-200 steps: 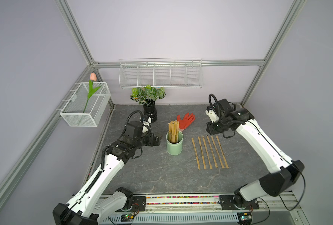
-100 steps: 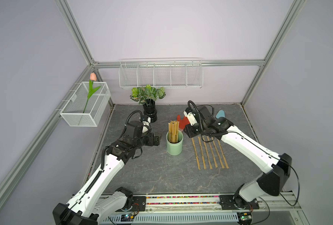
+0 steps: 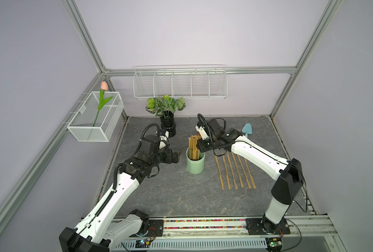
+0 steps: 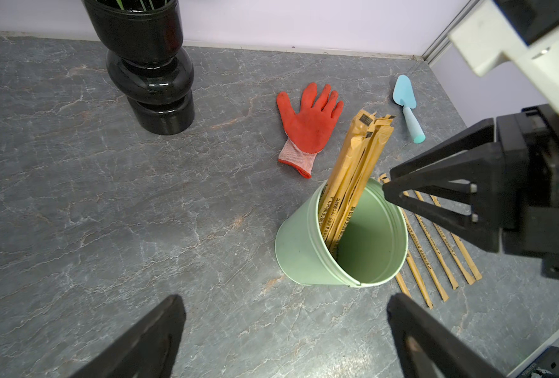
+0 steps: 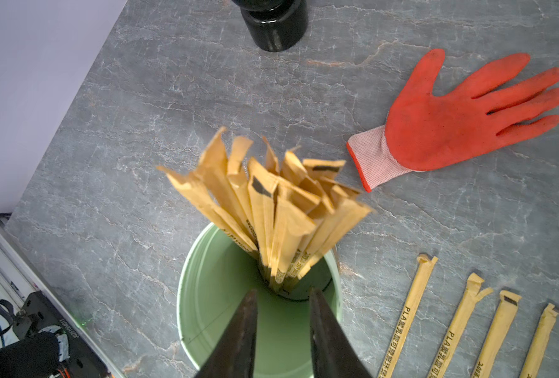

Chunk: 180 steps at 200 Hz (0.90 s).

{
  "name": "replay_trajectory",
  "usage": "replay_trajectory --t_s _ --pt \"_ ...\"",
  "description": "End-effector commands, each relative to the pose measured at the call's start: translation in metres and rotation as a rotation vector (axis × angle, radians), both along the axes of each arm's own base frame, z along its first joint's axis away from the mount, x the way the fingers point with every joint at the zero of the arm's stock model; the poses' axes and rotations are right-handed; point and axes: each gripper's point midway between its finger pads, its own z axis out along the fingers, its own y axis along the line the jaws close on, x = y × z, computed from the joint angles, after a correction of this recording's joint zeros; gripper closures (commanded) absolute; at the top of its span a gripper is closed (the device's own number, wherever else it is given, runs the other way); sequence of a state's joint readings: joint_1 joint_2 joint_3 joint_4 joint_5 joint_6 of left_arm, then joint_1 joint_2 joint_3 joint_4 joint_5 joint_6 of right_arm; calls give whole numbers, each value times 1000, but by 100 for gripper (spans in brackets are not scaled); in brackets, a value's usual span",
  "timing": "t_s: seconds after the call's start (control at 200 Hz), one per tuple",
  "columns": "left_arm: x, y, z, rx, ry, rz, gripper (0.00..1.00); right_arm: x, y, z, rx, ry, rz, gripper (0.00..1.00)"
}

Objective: Take the straws out of the storage container
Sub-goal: Pick up the straw from the container.

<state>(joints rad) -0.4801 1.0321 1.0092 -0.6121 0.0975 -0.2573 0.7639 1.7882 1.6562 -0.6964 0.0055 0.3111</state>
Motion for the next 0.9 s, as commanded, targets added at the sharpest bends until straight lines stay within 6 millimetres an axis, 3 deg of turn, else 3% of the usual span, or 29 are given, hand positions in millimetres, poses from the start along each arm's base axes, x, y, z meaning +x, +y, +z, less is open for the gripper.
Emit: replay_trajectory --t_s 0.0,0.34,0.895 --pt "-1 1 4 4 -11 -1 0 2 12 2 25 9 6 72" --pt "-2 0 4 3 -12 -4 0 6 13 -13 -19 39 2 80" --pt "-2 0 4 3 -11 -7 0 11 17 -21 -45 54 8 80"
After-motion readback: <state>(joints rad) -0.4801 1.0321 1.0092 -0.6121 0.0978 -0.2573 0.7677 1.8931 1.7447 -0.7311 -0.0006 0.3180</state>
